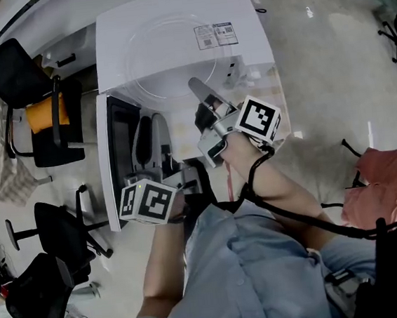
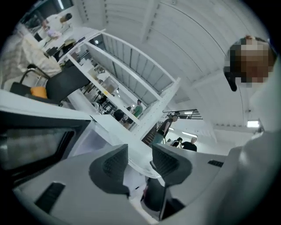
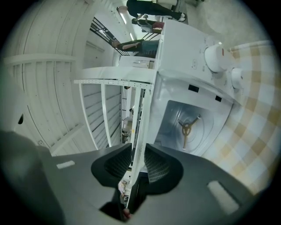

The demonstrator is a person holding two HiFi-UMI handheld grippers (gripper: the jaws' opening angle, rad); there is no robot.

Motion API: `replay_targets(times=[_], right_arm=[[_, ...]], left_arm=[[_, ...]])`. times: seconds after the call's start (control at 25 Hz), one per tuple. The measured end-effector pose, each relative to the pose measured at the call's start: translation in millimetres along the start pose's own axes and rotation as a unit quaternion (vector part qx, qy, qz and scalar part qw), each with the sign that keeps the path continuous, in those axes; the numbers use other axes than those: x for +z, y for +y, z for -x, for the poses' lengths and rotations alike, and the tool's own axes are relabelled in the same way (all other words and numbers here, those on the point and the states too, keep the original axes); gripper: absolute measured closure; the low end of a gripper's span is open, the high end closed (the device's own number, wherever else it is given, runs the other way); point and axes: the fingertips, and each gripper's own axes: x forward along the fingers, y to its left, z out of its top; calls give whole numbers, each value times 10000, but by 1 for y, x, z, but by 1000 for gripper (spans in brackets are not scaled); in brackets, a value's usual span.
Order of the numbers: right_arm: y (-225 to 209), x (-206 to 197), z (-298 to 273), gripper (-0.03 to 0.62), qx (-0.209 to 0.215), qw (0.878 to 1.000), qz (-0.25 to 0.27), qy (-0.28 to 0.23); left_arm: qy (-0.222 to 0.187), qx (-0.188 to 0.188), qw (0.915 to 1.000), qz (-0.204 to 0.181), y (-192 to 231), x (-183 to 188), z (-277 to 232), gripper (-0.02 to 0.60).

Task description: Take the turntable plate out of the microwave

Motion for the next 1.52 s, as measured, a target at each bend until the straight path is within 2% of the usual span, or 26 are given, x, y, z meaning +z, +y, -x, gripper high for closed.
replay_targets(times=[0.12, 0.2, 0.32, 0.44, 0.48, 0.56, 0.6, 0.64, 1.08, 1.36, 1.44, 1.52], right_arm=[[-3, -1, 6, 514, 21, 10000, 20, 20], [-4, -2, 9, 510, -1, 10000, 6, 25], [-3, -1, 13, 510, 10, 10000, -26, -13], [-6, -1, 20, 511, -27, 9998, -152, -96], [-6, -1, 22, 512, -37, 9998, -174, -118], [-5, 0, 23, 530, -18, 9998, -147, -141], [-4, 1, 23, 540, -20, 9998, -144, -148], [-3, 2, 22, 544, -29, 9997, -169, -158], [-14, 30, -11, 543, -43, 9981, -432, -430], [-8, 34, -19, 532, 80, 9989, -181, -422], [-8, 33, -15, 496, 100, 9991, -151, -383], [-9, 30, -10, 493, 101, 9993, -116, -351]], left_arm=[[31, -90, 9978, 656, 1, -12, -6, 367], [58, -110, 9925, 1217, 6, -23, -10, 341], [18, -135, 9801, 1981, 10, -32, -16, 337], [-26, -150, 9721, 2343, 13, -31, -21, 339], [-19, -134, 9699, 2431, 14, -30, -22, 352], [28, -23, 9658, 2592, 20, -32, -23, 445], [53, 25, 9638, 2666, 23, -33, -23, 516], [74, 43, 9626, 2707, 24, -34, -23, 543], [164, -29, 9570, 2896, 31, -24, -66, 543], [200, -63, 9596, 2805, 30, -20, -76, 543], [247, -80, 9619, 2722, 29, -23, -73, 541], [294, -61, 9637, 2654, 28, -28, -68, 541]])
